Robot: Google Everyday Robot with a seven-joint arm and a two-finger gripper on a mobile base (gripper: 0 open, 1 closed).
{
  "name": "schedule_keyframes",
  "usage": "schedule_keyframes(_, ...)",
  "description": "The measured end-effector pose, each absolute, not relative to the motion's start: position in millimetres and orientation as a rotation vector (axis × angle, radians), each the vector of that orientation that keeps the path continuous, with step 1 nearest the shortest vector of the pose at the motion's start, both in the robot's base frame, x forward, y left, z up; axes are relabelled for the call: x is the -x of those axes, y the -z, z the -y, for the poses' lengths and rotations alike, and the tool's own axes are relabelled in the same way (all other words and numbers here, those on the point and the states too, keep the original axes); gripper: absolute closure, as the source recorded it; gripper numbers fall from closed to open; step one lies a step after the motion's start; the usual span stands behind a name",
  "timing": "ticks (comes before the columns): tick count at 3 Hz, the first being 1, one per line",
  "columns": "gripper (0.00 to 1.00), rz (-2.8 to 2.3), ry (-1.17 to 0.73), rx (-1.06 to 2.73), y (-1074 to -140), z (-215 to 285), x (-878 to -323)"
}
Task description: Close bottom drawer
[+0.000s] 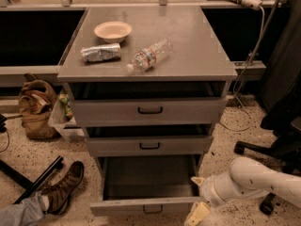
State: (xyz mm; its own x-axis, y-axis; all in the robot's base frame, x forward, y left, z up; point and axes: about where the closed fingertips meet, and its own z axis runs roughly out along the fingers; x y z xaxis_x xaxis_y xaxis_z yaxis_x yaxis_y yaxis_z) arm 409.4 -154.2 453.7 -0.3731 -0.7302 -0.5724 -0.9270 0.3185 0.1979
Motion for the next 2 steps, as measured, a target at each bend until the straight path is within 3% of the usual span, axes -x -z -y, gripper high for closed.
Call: schedule_keyframes(2, 0.0, -2.181, -0.794, 1.393, -332, 171, -411)
